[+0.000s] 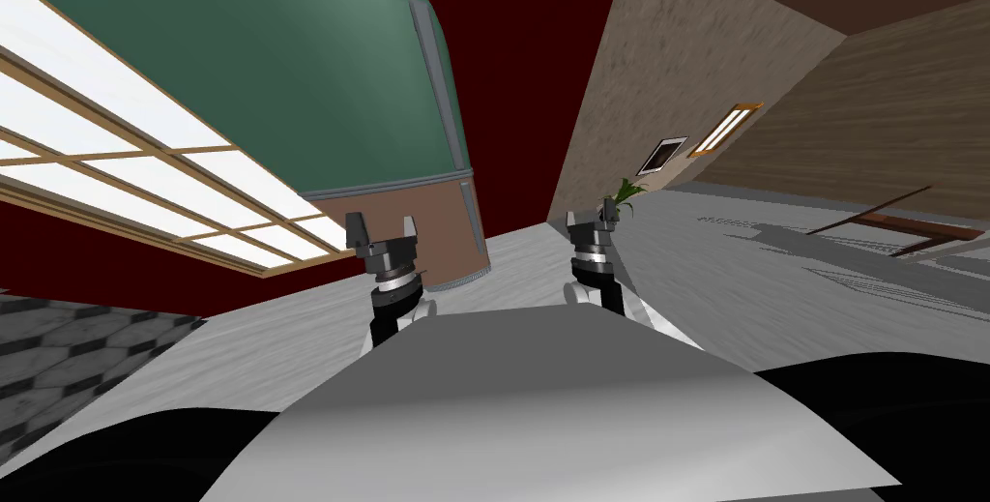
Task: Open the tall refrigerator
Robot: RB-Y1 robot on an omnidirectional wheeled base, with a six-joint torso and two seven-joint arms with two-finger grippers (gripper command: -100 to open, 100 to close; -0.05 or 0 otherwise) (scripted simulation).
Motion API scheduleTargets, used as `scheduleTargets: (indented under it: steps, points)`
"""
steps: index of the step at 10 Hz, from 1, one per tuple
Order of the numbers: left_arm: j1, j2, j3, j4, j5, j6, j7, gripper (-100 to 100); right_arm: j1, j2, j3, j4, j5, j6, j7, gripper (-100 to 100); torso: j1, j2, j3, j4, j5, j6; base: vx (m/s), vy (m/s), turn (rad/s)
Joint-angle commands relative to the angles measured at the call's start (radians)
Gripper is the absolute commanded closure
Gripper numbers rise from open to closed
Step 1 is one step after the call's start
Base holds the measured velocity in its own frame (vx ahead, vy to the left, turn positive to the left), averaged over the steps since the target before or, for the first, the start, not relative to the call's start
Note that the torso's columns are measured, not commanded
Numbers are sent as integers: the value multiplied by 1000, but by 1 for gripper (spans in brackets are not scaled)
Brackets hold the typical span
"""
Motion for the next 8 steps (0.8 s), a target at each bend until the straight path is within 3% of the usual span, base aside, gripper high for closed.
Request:
scheduleTargets:
  steps: [1, 8]
  points:
    - [0, 0, 0, 0, 0, 0, 0, 0, 0, 0, 0, 0, 0, 0, 0, 0, 0, 40, -82, 41, 0, 0, 0, 0, 0]
    - [0, 0, 0, 0, 0, 0, 0, 0, 0, 0, 0, 0, 0, 0, 0, 0, 0, 544, -1087, 544, 0, 0, 0, 0, 0]
